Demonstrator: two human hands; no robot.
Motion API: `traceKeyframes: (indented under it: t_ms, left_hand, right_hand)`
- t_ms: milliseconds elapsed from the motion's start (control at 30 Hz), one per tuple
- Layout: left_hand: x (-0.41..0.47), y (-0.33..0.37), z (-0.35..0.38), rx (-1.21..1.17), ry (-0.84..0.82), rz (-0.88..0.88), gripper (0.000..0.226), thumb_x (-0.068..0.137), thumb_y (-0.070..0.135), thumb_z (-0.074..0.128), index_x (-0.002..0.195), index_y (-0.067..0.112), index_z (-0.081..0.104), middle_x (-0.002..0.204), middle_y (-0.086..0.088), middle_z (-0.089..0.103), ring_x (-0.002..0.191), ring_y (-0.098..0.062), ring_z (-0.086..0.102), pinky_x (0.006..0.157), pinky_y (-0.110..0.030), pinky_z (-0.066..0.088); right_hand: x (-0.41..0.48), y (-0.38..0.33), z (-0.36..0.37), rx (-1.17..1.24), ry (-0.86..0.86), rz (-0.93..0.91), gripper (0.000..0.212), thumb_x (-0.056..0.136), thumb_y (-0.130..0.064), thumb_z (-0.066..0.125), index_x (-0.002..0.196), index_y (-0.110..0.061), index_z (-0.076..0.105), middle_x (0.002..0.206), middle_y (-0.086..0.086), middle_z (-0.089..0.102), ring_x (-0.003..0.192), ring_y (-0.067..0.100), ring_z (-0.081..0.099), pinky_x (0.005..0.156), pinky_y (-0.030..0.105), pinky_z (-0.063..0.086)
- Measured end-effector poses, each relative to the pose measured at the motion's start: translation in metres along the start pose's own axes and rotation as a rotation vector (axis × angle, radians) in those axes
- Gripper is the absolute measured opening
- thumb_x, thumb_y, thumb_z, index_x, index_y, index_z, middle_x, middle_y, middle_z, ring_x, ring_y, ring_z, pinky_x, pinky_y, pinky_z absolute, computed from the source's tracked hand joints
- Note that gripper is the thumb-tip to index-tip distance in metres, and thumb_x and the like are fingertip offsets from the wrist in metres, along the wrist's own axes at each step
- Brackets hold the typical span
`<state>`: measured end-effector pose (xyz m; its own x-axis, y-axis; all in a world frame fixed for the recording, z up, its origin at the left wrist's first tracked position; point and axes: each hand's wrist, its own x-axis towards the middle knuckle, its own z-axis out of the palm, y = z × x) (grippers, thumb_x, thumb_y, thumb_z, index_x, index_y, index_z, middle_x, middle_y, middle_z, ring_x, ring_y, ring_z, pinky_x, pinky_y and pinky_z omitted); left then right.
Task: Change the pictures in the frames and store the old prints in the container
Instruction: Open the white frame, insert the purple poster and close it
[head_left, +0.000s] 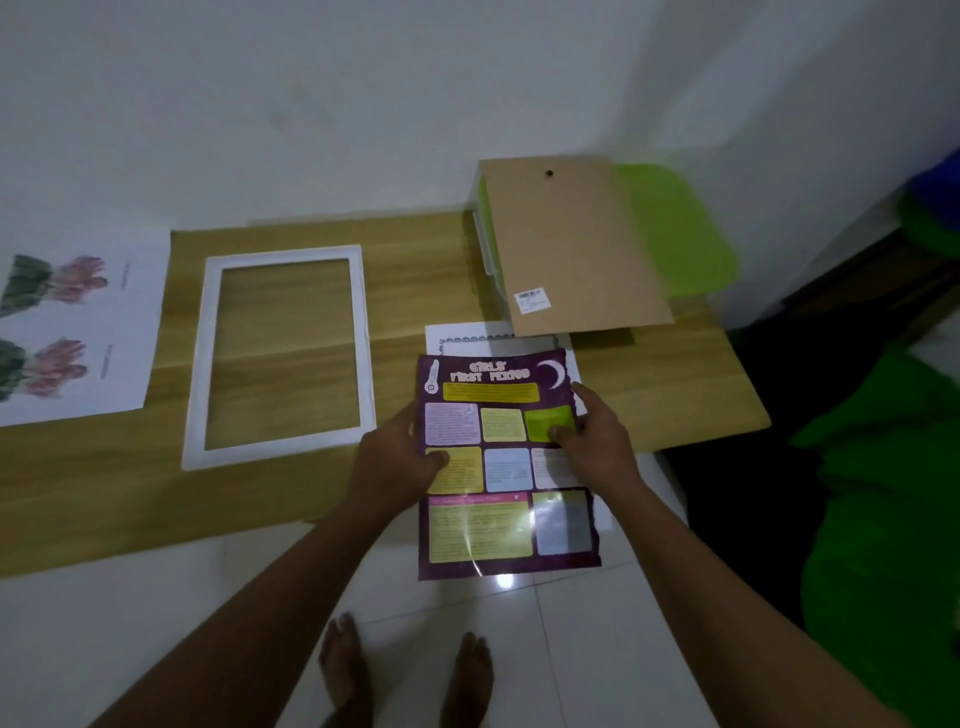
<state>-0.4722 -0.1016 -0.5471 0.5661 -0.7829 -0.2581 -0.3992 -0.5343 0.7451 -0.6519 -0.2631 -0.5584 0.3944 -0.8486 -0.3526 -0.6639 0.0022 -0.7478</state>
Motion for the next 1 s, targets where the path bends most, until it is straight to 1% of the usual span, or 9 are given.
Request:
traceKeyframes:
  t_ms: [100,233,333,400,500,667,800,933,1000]
  left_hand:
    - [0.014,0.005,0.014,0.069,0.021,0.04,0.052,0.079,0.021,0.075,0.127,0.019,0.057,0.098,-0.006,0.072,0.079,-0.015,0.061,0.069,-0.021,0.04]
    - [0.03,0.003,0.023,0.212,0.033,0.051,0.052,0.077,0.029,0.077,0.122,0.017,0.055,0.1,-0.007,0.07,0.087,-0.025,0.066,0.07,-0.027,0.046]
    - [0.032,0.002,0.027,0.407,0.077,0.087,0.054,0.079,0.037,0.074,0.126,0.021,0.05,0.102,-0.009,0.059,0.092,-0.027,0.06,0.068,-0.031,0.048]
    - [0.032,-0.001,0.029,0.55,0.089,0.16,0.054,0.081,0.039,0.069,0.128,0.021,0.05,0.114,-0.01,0.055,0.101,-0.029,0.054,0.076,-0.036,0.05]
    - [0.035,-0.004,0.032,0.698,0.06,0.248,0.052,0.083,0.038,0.064,0.129,0.016,0.052,0.136,-0.009,0.049,0.11,-0.031,0.047,0.087,-0.041,0.046]
    - [0.04,-0.005,0.032,0.702,-0.02,0.239,0.053,0.086,0.036,0.061,0.131,0.014,0.048,0.14,-0.007,0.048,0.114,-0.034,0.047,0.091,-0.047,0.047]
    - [0.038,-0.004,0.028,0.598,-0.022,0.234,0.049,0.087,0.035,0.06,0.131,0.016,0.047,0.134,-0.006,0.052,0.108,-0.032,0.05,0.086,-0.045,0.051]
    - [0.029,0.002,0.012,0.383,0.012,0.267,0.04,0.091,0.03,0.058,0.128,0.014,0.056,0.122,-0.008,0.062,0.105,-0.028,0.059,0.08,-0.034,0.05]
    - [0.025,0.002,-0.004,0.357,0.039,0.249,0.04,0.091,0.032,0.054,0.121,0.007,0.061,0.117,-0.013,0.066,0.102,-0.03,0.062,0.081,-0.034,0.049]
  right_hand:
    - [0.018,0.006,-0.005,-0.121,0.008,-0.057,0.058,0.088,-0.004,0.064,0.141,-0.023,0.049,0.106,0.003,0.067,0.093,0.016,0.059,0.075,0.023,0.04]
    - [0.037,0.012,-0.006,-0.294,0.042,-0.137,0.061,0.087,-0.011,0.062,0.141,-0.031,0.043,0.106,0.011,0.056,0.097,0.026,0.055,0.075,0.032,0.045]
    - [0.036,0.012,-0.005,-0.553,0.075,-0.207,0.061,0.093,-0.021,0.059,0.148,-0.027,0.034,0.124,0.015,0.048,0.113,0.033,0.045,0.09,0.044,0.045]
    - [0.035,0.012,-0.005,-0.676,0.062,-0.258,0.054,0.097,-0.025,0.054,0.148,-0.022,0.035,0.138,0.012,0.044,0.123,0.034,0.038,0.096,0.048,0.039]
    - [0.035,0.015,-0.005,-0.727,0.026,-0.259,0.047,0.1,-0.027,0.049,0.145,-0.02,0.038,0.146,0.008,0.04,0.129,0.031,0.033,0.1,0.047,0.035]
    - [0.035,0.017,-0.007,-0.707,0.029,-0.281,0.047,0.101,-0.028,0.049,0.145,-0.018,0.04,0.147,0.008,0.042,0.137,0.029,0.03,0.108,0.049,0.03]
    - [0.033,0.012,-0.006,-0.666,0.022,-0.281,0.046,0.099,-0.027,0.052,0.144,-0.017,0.042,0.146,0.01,0.044,0.137,0.029,0.034,0.108,0.048,0.033]
    - [0.023,-0.008,-0.005,-0.624,-0.002,-0.344,0.04,0.095,-0.022,0.054,0.135,-0.02,0.05,0.136,0.008,0.05,0.125,0.03,0.046,0.097,0.045,0.047]
    - [0.018,-0.024,0.001,-0.64,-0.041,-0.372,0.031,0.096,-0.022,0.052,0.126,-0.016,0.055,0.127,0.008,0.055,0.117,0.028,0.051,0.09,0.042,0.05]
